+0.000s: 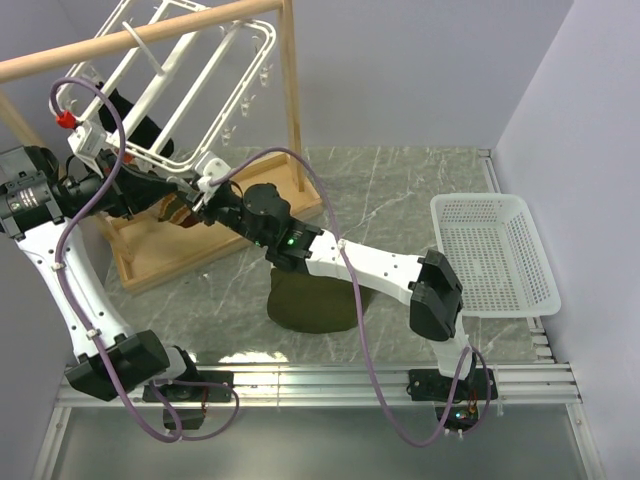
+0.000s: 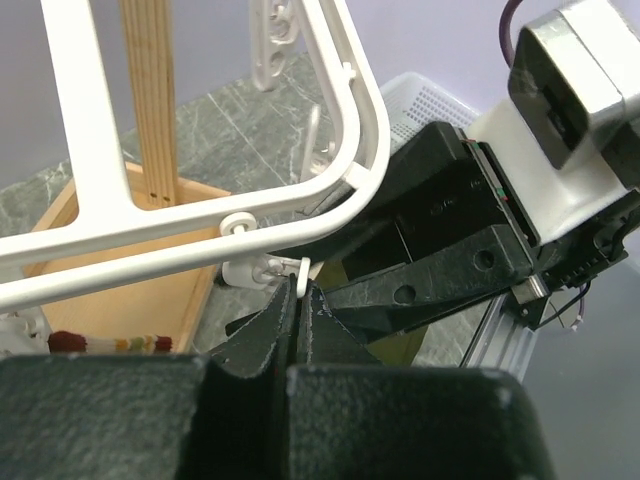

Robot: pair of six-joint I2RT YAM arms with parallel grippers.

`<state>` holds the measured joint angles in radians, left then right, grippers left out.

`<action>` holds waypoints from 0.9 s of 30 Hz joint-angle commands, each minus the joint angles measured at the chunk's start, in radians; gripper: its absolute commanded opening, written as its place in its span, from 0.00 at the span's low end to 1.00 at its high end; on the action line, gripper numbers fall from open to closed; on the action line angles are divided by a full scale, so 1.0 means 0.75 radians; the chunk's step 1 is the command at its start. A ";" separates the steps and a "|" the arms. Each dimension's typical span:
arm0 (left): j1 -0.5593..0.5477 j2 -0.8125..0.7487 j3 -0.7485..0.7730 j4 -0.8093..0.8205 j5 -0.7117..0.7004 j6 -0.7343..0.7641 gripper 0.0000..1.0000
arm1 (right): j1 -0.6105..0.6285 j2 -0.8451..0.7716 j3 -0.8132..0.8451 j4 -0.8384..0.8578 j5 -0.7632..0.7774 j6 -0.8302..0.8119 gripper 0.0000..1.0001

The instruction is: Clip the underwear to the hanger

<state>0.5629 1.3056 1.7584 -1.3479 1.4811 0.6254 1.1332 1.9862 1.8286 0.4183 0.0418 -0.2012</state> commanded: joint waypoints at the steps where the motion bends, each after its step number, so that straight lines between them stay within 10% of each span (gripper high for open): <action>1: -0.004 -0.010 -0.009 -0.021 0.279 0.011 0.01 | 0.013 -0.059 0.043 0.091 0.045 -0.114 0.31; 4: -0.004 -0.015 -0.009 -0.021 0.277 0.005 0.06 | 0.021 -0.036 0.067 0.076 0.051 -0.153 0.19; 8: -0.002 0.002 0.014 -0.021 0.277 -0.050 0.39 | 0.025 -0.038 0.057 0.080 0.038 -0.157 0.00; 15: 0.075 -0.012 -0.011 -0.019 0.279 -0.153 0.69 | 0.019 -0.049 0.051 0.072 -0.025 -0.088 0.00; 27: 0.192 -0.109 -0.125 0.001 0.283 -0.169 0.74 | 0.013 -0.016 0.108 0.015 -0.213 0.084 0.00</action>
<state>0.7017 1.2415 1.6592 -1.3518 1.4845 0.5026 1.1400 1.9865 1.8496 0.4221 -0.0597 -0.1886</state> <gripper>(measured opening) 0.743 0.262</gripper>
